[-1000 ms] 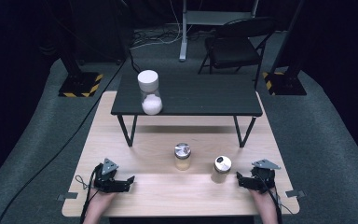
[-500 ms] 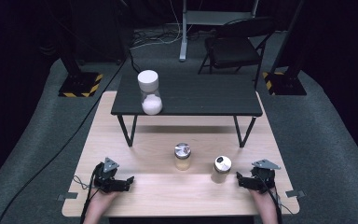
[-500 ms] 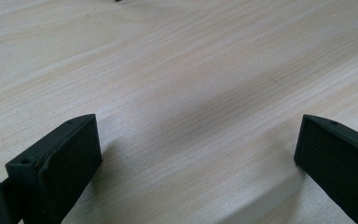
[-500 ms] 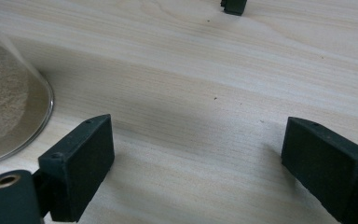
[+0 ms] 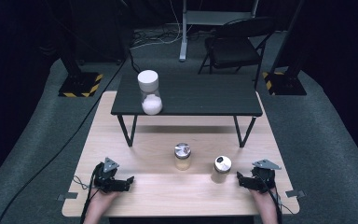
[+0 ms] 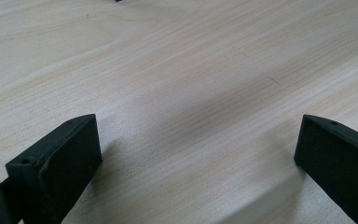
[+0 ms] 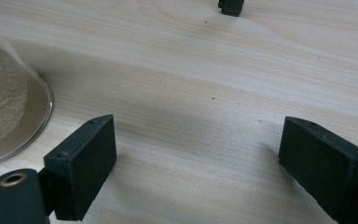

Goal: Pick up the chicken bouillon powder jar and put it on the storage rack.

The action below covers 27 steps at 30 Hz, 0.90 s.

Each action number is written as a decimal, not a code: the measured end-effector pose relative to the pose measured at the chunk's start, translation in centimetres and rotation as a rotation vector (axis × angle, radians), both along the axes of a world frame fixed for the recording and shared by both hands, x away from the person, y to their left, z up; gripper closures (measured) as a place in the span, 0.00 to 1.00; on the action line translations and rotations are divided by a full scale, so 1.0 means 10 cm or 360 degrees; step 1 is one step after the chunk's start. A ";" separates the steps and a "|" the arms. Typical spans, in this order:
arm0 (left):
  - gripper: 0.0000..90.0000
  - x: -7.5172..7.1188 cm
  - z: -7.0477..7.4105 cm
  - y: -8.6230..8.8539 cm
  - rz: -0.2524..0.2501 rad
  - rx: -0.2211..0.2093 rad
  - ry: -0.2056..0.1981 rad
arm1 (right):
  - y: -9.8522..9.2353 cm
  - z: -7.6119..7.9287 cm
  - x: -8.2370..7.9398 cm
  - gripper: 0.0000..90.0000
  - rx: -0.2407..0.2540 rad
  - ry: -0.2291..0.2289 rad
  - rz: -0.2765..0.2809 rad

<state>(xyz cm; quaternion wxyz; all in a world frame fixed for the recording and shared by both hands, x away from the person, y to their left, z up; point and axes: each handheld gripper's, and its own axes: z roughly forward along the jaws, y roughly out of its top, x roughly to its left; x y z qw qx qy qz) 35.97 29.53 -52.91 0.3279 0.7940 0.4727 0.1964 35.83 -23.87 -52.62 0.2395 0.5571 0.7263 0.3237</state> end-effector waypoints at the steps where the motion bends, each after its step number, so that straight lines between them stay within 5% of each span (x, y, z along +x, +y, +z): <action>1: 0.00 0.00 0.00 0.00 0.0003 -0.0003 -0.0001 | 0.00 0.00 0.00 0.12 0.0007 0.0001 -0.0004; 27: 0.00 0.00 0.00 0.00 0.0003 -0.0004 -0.0001 | 0.05 0.35 -0.15 0.13 0.0159 -0.0176 -0.0035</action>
